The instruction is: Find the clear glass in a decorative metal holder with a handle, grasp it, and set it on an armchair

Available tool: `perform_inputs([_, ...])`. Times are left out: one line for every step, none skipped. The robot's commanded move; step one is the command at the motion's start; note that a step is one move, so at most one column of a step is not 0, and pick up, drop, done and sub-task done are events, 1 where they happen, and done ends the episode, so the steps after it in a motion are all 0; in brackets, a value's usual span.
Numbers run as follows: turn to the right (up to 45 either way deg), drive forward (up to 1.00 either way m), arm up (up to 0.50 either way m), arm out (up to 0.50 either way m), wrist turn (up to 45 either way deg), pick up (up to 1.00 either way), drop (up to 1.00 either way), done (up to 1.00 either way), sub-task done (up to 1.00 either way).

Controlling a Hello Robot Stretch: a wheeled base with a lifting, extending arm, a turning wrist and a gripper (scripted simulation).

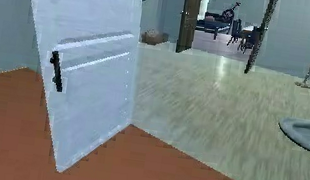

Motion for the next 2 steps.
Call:
perform_inputs([-45.0, 0.0, 0.0, 0.0, 0.0, 0.0, 0.0, 0.0, 0.0])
perform_inputs([-45.0, 0.0, 0.0, 0.0, 0.0, 0.0, 0.0, 0.0, 0.0])
